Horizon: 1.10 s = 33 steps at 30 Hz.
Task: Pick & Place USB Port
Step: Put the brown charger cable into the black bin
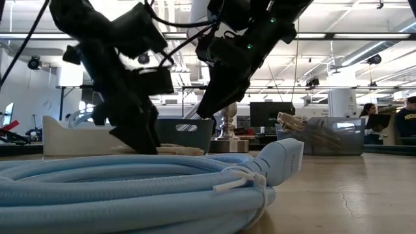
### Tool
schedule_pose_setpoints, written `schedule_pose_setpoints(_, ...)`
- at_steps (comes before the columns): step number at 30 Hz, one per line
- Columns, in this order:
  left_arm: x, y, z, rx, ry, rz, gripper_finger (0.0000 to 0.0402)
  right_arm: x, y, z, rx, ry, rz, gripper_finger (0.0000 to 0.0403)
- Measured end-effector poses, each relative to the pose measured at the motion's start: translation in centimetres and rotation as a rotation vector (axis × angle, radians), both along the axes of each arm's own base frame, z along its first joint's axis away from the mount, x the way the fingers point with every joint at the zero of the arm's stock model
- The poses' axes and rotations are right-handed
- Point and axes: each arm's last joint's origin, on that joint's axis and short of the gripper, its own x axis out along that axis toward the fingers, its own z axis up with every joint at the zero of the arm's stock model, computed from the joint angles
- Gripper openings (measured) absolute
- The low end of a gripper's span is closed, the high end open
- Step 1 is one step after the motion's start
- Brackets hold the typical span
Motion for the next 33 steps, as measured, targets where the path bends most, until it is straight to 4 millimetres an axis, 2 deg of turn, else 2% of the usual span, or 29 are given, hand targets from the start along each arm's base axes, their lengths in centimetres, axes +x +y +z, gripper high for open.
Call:
schedule_pose_setpoints(4, 0.3, -0.1, -0.4, -0.002, -0.010, -0.012, 0.0179, -0.1, 0.3, 0.1, -0.001, 0.005, 0.011, 0.0163)
schedule_pose_setpoints(9, 0.4, -0.1, 0.5, 0.009, -0.066, -0.037, 0.0053, -0.5, 1.1, 0.0, -0.003, 0.051, 0.033, 0.0155)
schedule_pose_setpoints(10, 0.5, -0.1, 0.9, 0.008, -0.083, -0.034, 0.0038, -0.6, 1.4, 0.0, 0.001, 0.064, 0.036, 0.0153)
schedule_pose_setpoints(15, 1.0, -0.1, 3.2, 0.012, -0.167, -0.041, 0.0038, -1.4, 3.8, 2.4, -0.007, 0.095, 0.105, 0.0145)
schedule_pose_setpoints(18, 1.6, -0.3, 4.7, 0.022, -0.213, -0.110, 0.0043, -2.3, 5.6, 4.2, -0.048, 0.114, 0.196, 0.0143)
schedule_pose_setpoints(23, 2.6, -0.5, 6.4, 0.018, -0.263, -0.169, 0.0043, -3.8, 7.5, 6.4, -0.275, 0.072, 0.200, 0.0146)
schedule_pose_setpoints(29, 3.4, -0.6, 7.8, 0.102, -0.303, -0.225, 0.0043, -3.6, 8.3, 5.9, -0.397, 0.019, 0.268, 0.0144)
schedule_pose_setpoints(33, 3.7, -0.6, 8.5, 0.112, -0.326, -0.230, 0.0043, -3.4, 7.9, 5.6, -0.454, 0.021, 0.189, 0.0146)
